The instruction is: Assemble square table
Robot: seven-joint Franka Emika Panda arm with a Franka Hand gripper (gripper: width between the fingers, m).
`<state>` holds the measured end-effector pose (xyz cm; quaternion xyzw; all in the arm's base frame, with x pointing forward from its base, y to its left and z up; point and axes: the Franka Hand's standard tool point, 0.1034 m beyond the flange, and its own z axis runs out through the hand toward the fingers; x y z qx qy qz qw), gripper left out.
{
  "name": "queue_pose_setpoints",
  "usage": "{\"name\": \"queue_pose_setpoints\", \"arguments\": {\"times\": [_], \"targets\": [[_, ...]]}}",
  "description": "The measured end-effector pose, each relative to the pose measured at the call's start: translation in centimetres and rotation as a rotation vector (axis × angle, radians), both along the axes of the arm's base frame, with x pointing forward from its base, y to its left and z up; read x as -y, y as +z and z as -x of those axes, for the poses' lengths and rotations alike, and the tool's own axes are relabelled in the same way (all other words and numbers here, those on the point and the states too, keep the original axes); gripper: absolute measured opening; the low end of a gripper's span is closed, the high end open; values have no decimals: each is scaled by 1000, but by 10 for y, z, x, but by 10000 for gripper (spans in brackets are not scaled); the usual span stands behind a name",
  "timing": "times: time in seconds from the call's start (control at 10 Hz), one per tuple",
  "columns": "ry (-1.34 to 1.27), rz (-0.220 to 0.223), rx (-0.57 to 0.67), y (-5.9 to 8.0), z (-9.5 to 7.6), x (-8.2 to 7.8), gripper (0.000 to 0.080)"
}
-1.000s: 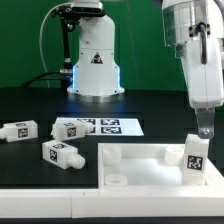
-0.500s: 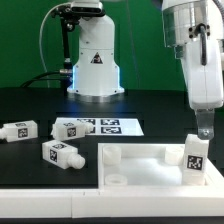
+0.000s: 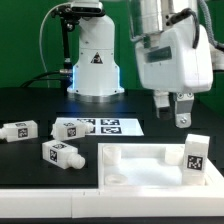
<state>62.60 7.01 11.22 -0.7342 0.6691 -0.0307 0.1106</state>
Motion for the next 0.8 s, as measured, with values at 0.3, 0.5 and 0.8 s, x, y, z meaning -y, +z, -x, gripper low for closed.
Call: {"name": "queue_pose_setpoints", "arguments": {"times": [0.3,0.5,0.8], "targets": [[-67,-16,-5,0,0,12,649],[-371,-99,-17,-2,6,41,649],[-700,-172,-15,-7,10,44,649]]}}
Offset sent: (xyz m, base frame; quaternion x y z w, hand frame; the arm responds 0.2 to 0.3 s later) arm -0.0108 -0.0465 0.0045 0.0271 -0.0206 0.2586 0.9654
